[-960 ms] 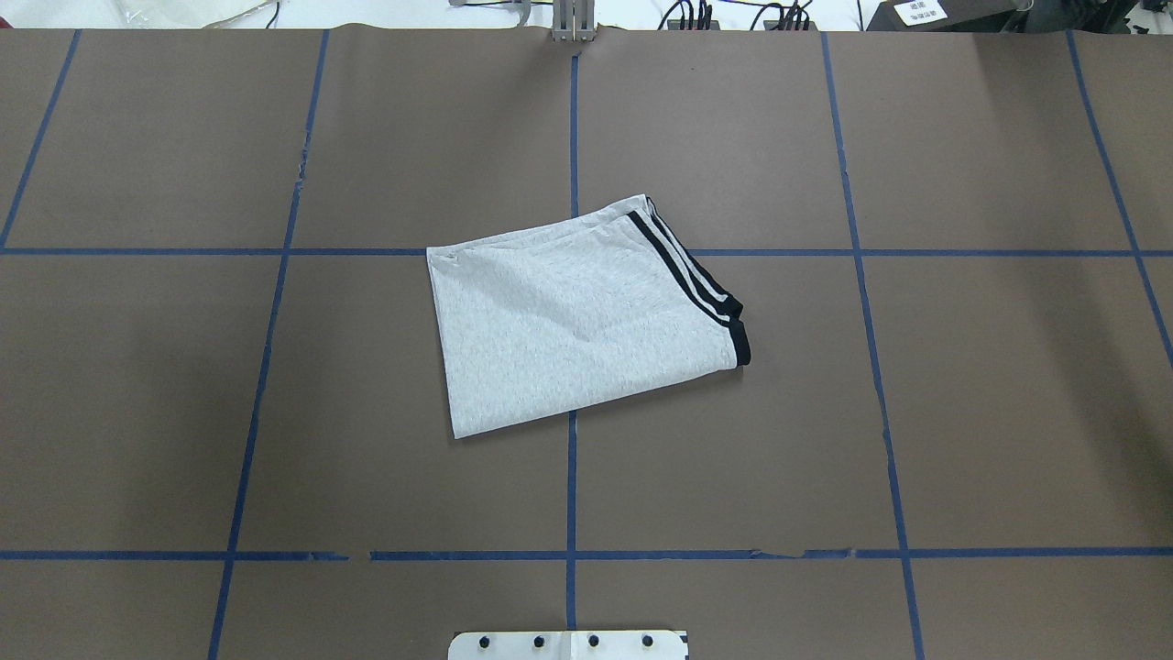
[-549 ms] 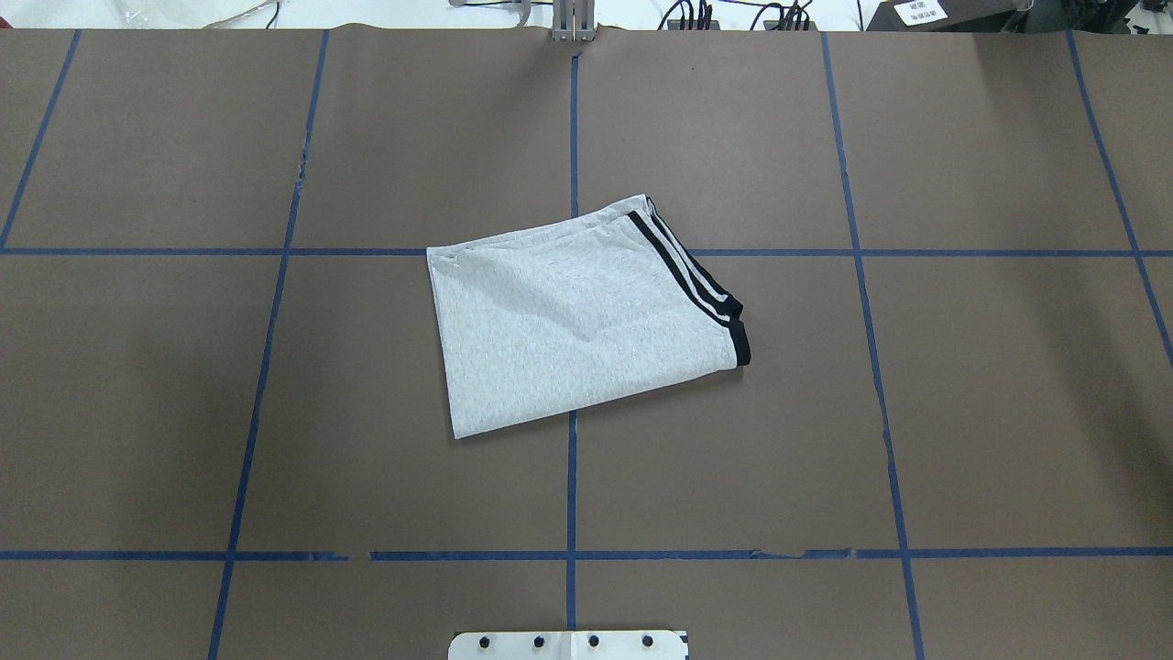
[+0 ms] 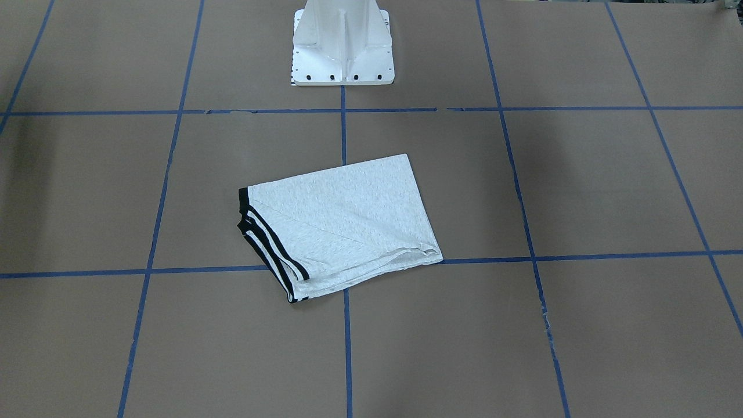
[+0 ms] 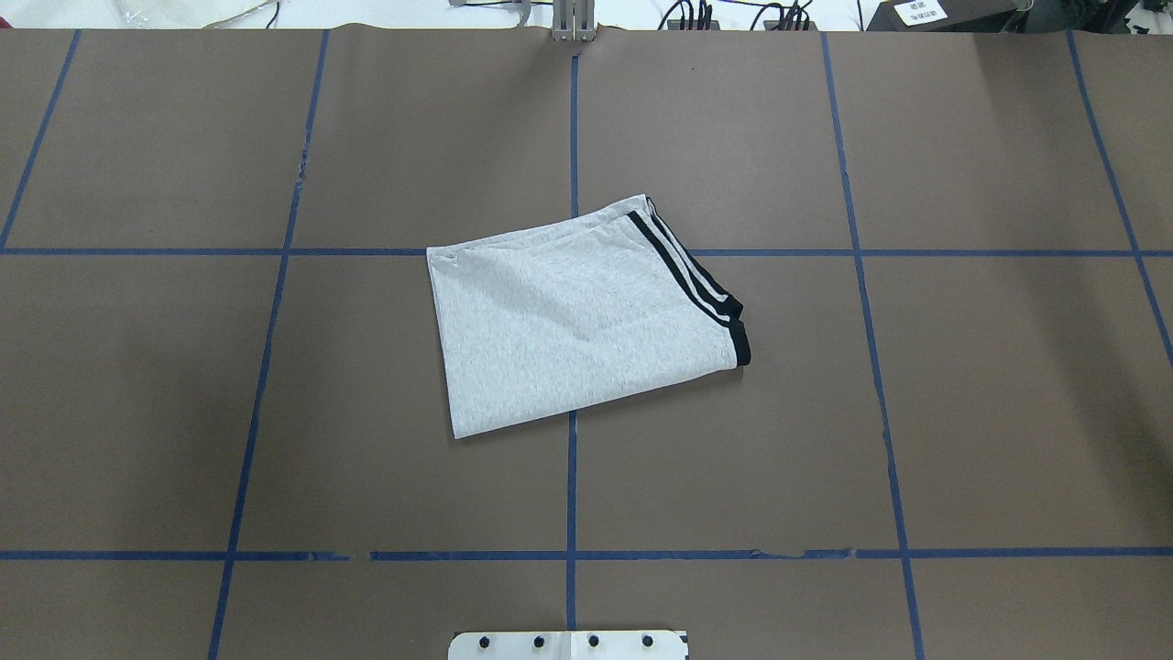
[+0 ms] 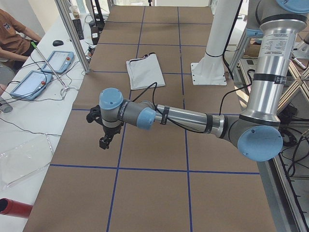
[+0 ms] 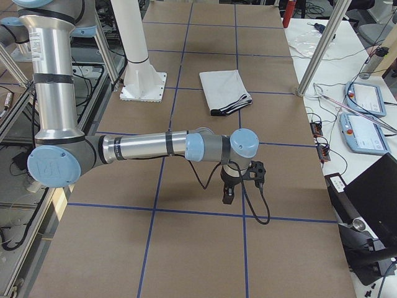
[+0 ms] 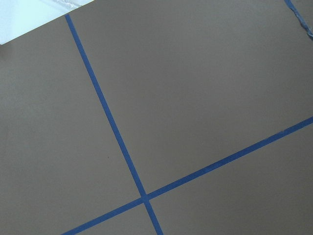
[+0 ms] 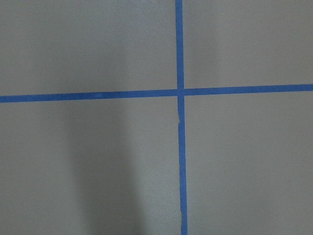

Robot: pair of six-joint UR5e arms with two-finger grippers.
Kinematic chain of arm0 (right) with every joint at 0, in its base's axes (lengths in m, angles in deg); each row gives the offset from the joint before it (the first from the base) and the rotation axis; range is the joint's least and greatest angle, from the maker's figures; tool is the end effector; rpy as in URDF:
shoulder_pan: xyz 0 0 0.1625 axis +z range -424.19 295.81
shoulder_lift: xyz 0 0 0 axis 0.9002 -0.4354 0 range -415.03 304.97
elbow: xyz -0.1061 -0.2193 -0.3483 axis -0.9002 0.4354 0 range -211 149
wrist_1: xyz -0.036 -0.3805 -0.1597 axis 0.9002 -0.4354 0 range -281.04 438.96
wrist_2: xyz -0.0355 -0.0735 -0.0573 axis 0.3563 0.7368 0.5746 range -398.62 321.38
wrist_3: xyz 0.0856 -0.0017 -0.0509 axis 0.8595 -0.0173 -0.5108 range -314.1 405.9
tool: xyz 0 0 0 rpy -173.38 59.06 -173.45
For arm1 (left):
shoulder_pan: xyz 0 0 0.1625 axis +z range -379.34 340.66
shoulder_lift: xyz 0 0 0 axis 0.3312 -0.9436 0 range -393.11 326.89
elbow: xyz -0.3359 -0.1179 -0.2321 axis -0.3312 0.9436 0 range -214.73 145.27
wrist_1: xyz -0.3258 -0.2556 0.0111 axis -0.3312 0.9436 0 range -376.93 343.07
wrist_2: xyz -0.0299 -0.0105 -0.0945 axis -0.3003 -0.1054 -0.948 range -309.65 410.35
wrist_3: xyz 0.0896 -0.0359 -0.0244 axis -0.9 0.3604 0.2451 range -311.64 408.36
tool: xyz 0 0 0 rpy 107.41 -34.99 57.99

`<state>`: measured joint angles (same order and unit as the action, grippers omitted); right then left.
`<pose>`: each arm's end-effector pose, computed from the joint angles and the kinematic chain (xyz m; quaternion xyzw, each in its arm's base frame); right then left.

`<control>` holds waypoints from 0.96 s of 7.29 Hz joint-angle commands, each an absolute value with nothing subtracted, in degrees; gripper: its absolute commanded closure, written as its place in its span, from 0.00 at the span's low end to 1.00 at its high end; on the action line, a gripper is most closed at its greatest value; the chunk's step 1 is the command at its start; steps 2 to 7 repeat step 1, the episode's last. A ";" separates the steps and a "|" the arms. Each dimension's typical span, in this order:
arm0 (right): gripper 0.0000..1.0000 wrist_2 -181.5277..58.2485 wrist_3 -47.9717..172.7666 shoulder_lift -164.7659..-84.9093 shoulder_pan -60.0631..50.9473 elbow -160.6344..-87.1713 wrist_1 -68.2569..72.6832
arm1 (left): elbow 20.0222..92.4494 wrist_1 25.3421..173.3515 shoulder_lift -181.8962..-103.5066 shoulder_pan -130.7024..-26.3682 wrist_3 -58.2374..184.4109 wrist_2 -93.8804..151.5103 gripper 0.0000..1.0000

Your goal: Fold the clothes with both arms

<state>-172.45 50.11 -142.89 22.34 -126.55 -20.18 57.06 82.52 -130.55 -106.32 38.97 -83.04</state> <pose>0.0338 -0.5054 0.6092 -0.0367 -0.3716 0.0108 0.9276 -0.0353 -0.5625 0.5576 0.1709 0.3558 0.1587 0.9050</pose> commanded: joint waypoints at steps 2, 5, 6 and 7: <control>0.00 -172.47 50.03 -143.01 22.38 -126.71 -20.18 | 56.93 82.47 -130.40 -106.35 39.04 -82.89 0.00; 0.00 -172.47 50.03 -143.01 22.38 -126.71 -20.18 | 56.93 82.47 -130.40 -106.35 39.04 -82.89 0.00; 0.00 -172.47 50.03 -143.01 22.38 -126.71 -20.18 | 56.93 82.47 -130.40 -106.35 39.04 -82.89 0.00; 0.00 -172.47 50.03 -143.01 22.38 -126.71 -20.18 | 56.93 82.47 -130.40 -106.35 39.04 -82.89 0.00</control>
